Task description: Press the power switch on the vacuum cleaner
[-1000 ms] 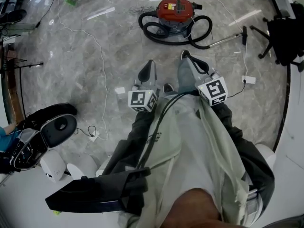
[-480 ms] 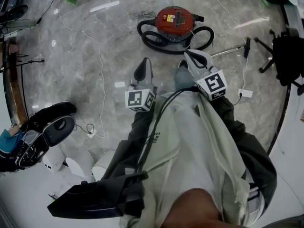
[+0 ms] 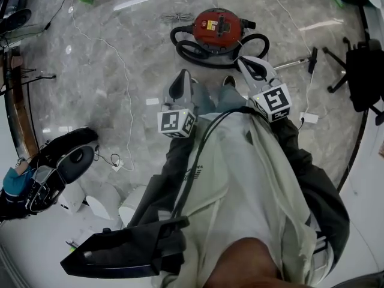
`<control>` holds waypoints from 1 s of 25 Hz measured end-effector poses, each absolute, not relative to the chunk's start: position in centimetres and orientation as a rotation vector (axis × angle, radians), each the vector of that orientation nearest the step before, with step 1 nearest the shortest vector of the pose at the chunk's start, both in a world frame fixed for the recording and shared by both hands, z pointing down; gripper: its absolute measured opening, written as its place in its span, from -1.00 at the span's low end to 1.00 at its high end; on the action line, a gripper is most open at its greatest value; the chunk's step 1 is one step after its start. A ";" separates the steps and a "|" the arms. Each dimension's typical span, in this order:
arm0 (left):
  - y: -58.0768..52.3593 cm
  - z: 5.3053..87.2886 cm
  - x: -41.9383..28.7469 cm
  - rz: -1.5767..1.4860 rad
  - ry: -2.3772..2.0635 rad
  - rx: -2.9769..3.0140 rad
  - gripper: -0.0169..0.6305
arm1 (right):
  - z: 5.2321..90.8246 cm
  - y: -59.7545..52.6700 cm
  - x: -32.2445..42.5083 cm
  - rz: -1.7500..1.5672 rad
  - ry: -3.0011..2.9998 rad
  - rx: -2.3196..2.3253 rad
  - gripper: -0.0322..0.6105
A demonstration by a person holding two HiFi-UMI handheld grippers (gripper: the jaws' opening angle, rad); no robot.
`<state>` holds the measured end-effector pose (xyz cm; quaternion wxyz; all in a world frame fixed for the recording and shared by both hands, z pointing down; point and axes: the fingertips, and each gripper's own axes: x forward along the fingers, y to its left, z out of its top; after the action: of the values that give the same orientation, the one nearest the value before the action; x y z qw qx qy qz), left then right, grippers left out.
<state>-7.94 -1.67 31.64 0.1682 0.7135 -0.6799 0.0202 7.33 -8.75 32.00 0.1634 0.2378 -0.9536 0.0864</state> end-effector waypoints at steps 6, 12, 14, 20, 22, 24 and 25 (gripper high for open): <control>-4.8 31.5 -8.0 0.061 -1.840 2.101 -0.94 | 31.8 -9.6 7.8 0.271 -2.679 0.778 -0.90; -7.8 31.3 -8.4 0.067 -1.729 2.217 -0.94 | 31.4 -10.7 7.8 0.291 -2.631 0.930 -0.90; -8.3 31.4 -9.2 0.069 -1.709 2.230 -0.94 | 31.2 -10.8 6.9 0.280 -2.622 0.948 -0.90; -10.0 32.0 -11.4 0.093 -1.674 2.239 -0.94 | 31.1 -11.6 4.9 0.274 -2.603 0.983 -0.90; -10.6 33.0 -11.8 0.132 -1.653 2.228 -0.94 | 31.4 -12.1 4.6 0.294 -2.590 0.996 -0.90; -11.4 34.4 -12.1 0.186 -1.626 2.206 -0.94 | 32.0 -12.6 4.3 0.320 -2.573 0.999 -0.90; -11.8 35.3 -12.2 0.217 -1.608 2.190 -0.94 | 32.5 -12.7 4.3 0.336 -2.558 0.995 -0.90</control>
<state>-12.21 -11.81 35.34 0.2067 0.7861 -0.5773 0.0778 4.26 -12.74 32.49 0.1869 0.3535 -0.9088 0.1194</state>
